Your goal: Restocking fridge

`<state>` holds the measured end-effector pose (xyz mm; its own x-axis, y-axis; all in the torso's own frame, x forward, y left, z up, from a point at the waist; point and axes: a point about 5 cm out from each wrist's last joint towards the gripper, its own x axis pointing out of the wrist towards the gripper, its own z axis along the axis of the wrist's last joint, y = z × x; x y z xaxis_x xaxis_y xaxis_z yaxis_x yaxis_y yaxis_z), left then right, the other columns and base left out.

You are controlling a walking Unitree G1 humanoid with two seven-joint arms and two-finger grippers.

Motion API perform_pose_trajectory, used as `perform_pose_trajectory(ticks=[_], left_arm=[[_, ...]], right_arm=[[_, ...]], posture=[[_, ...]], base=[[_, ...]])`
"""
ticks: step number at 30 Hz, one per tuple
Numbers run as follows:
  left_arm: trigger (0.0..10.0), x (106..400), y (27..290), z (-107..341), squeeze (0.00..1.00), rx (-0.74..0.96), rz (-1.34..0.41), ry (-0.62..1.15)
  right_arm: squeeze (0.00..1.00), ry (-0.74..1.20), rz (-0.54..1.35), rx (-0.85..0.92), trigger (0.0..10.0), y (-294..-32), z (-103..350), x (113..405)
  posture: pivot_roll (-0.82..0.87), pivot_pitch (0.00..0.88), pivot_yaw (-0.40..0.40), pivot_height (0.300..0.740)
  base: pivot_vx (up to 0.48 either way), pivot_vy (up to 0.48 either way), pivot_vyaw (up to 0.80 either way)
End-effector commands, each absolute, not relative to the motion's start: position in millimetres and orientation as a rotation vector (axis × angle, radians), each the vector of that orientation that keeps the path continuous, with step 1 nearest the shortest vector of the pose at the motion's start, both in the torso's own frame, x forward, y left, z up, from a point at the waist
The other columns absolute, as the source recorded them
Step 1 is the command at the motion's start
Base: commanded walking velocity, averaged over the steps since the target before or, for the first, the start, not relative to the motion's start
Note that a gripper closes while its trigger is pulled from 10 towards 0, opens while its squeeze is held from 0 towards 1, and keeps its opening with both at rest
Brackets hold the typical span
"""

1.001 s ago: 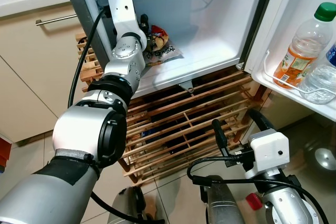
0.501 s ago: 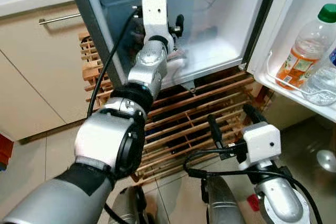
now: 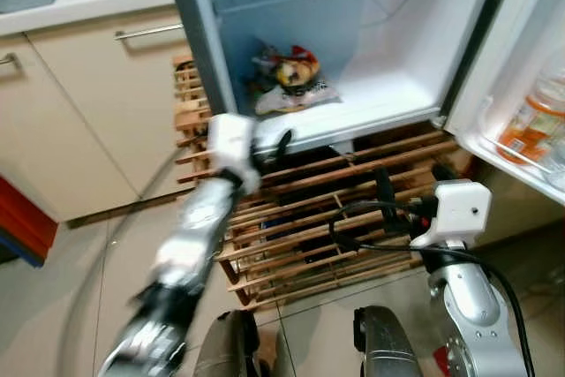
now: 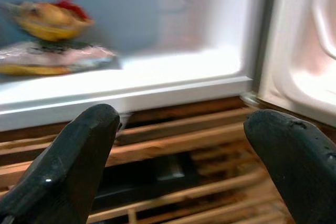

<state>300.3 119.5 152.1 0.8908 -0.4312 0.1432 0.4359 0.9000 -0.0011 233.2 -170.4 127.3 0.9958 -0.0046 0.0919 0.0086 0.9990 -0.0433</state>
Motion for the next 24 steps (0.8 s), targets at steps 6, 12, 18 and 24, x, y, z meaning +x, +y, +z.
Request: perform_pose_trajectory(ticks=[6, 12, 18, 24], left_arm=[[10.0, 255.2, 159.8, 136.8, 0.0, 0.026, -0.399, -0.105], [10.0, 250.8, 159.3, 121.1, 0.0, 0.03, -0.3, -0.021], [10.0, 255.2, 159.2, 127.0, 0.0, 0.022, -0.285, -0.026], [10.0, 268.6, 156.6, 125.7, 0.0, 0.054, -0.234, -0.029]], right_arm=[[0.0, -0.091, 0.008, -0.073, 10.0, -172.1, 117.9, 225.6], [0.0, -0.19, 0.173, -0.056, 10.0, -150.5, 136.0, 240.4], [0.0, -0.203, 0.175, -0.072, 10.0, -156.6, 141.0, 246.2], [0.0, -0.159, 0.152, -0.084, 10.0, -158.3, 128.6, 253.9]], posture=[[-0.18, 0.0, 0.103, 0.635], [-0.16, 0.0, 0.07, 0.635], [-0.17, 0.0, 0.065, 0.635], [-0.19, 0.0, 0.081, 0.635]], base=[[0.0, 0.0, 0.0], [0.0, -0.08, 0.0], [0.0, -0.477, 0.0], [0.0, -0.387, 0.0]])
